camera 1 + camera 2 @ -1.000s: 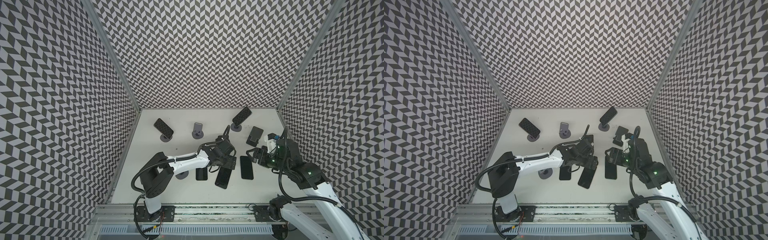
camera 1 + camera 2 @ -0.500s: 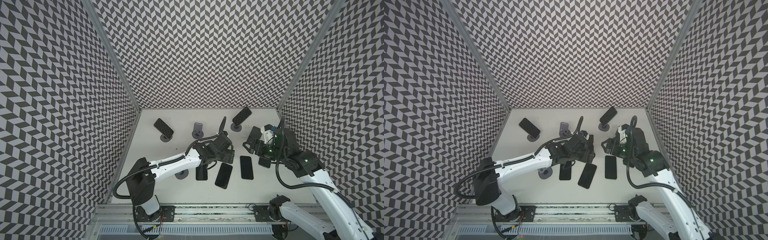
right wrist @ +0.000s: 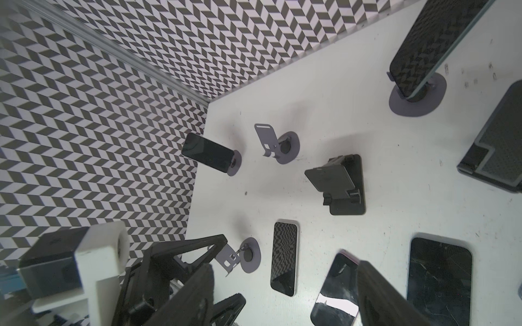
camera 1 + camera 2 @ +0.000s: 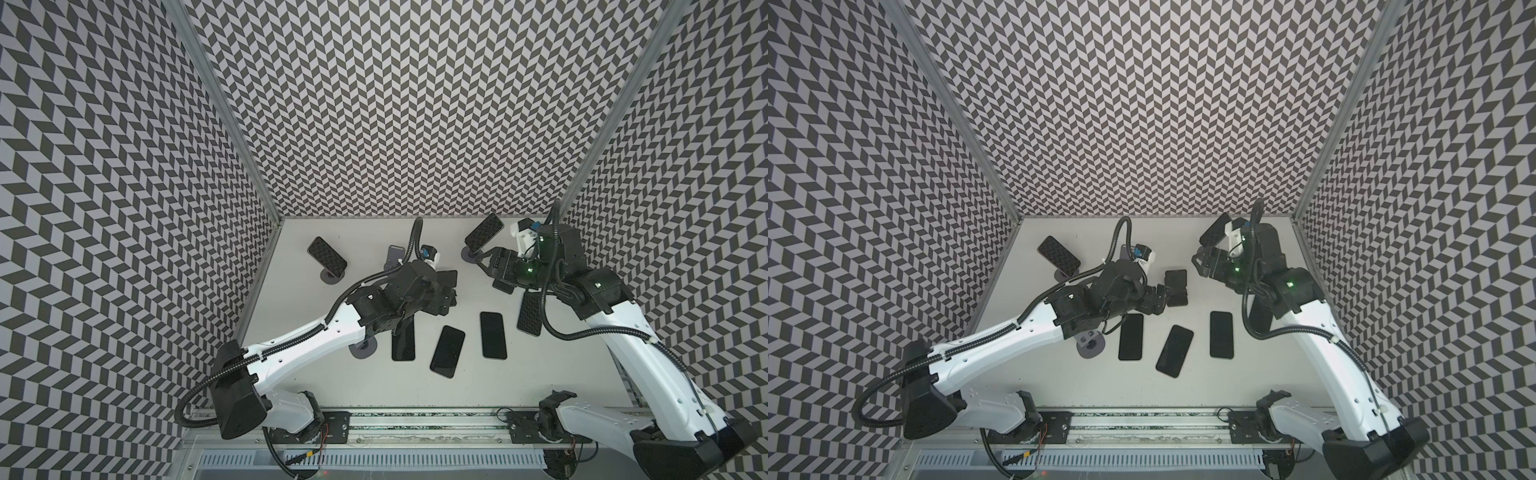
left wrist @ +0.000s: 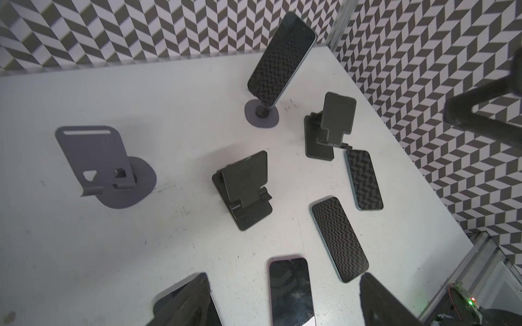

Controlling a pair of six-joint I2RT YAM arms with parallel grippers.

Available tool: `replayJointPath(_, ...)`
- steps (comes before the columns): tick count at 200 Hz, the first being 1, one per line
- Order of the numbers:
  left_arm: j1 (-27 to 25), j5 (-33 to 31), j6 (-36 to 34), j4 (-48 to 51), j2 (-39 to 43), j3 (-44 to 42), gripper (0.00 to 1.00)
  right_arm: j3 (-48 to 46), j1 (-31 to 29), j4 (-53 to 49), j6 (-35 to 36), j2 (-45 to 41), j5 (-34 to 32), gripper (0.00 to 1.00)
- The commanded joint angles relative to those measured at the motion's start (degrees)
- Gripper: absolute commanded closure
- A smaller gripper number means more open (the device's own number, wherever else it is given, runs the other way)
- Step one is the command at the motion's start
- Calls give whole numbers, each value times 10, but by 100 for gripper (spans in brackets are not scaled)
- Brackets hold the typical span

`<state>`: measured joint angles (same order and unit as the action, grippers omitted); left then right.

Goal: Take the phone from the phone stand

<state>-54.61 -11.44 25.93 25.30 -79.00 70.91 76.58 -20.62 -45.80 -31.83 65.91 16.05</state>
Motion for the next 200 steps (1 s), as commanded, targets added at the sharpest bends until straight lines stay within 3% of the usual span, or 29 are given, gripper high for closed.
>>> replayJointPath(1, 39, -3, -53, -59, 21, -2, 17, 29, -4, 42, 27, 18, -6, 23)
replayJointPath(54, 130, -4, -63, -59, 13, 26, 17, 93, -3, 88, 59, 97, -5, 23)
replayJointPath(91, 161, -63, -37, -34, 17, 39, 17, 115, -4, 144, 45, 153, 40, 24)
replayJointPath(121, 175, -94, -29, -25, 13, 55, 18, 109, -5, 185, 39, 185, 33, 25)
replayJointPath(151, 184, -81, -118, -94, -15, 63, 17, 137, 1, 190, 66, 217, 9, 24)
replayJointPath(171, 201, -42, -155, -149, -46, 68, 16, 149, 19, 205, 70, 235, -12, 24)
replayJointPath(200, 216, 53, -235, -172, -89, 96, 14, 167, 44, 203, 45, 259, -99, 23)
